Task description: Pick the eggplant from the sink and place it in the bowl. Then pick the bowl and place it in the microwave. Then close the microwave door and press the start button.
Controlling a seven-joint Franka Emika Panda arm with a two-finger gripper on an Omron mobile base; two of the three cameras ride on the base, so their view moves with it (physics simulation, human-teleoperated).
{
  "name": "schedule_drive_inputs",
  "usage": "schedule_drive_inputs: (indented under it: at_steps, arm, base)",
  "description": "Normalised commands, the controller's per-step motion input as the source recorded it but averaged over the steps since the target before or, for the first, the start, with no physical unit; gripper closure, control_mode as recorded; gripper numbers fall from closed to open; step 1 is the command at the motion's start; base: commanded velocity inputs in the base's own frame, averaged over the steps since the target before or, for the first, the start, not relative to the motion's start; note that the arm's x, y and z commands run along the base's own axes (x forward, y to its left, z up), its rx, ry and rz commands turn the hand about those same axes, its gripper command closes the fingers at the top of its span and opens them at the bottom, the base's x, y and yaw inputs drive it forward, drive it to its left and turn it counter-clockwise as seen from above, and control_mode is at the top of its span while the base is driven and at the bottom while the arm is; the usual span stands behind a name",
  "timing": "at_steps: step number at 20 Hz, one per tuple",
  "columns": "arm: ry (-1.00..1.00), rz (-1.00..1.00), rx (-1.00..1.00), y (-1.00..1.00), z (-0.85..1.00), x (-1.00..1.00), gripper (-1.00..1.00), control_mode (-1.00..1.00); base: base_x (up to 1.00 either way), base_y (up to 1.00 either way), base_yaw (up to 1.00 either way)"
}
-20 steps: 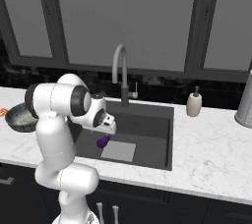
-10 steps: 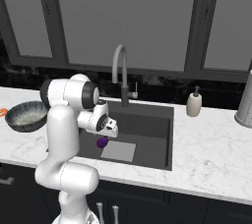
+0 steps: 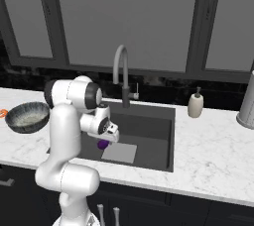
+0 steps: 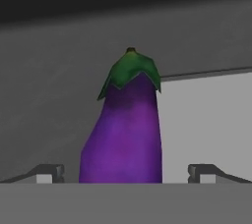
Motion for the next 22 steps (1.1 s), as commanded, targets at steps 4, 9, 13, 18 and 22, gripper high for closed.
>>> schedule_drive_inputs:
  at_steps: [4,9,13,18,22]
  arm:
    - [0.0,-0.04,0.0,0.0,-0.19,0.0,-1.0,-1.0]
    - [0.0,-0.03,0.0,0.02,-0.24,0.0,1.0,-1.0]
    - [0.0,-0.02,0.0,0.01,-0.14,-0.04,1.0,-1.0]
    - [0.0,0.0,-0.01,0.06,0.14,-0.27,1.0,-1.0]
    - [-0.03,0.0,-0.04,0.06,0.94,-0.53,1.0,-1.0]
  base:
    - [0.0,0.0,0.0]
    - [0.0,0.0,0.0]
    - [0.0,0.0,0.0]
    - [0.0,0.0,0.0]
    - [0.0,0.0,0.0]
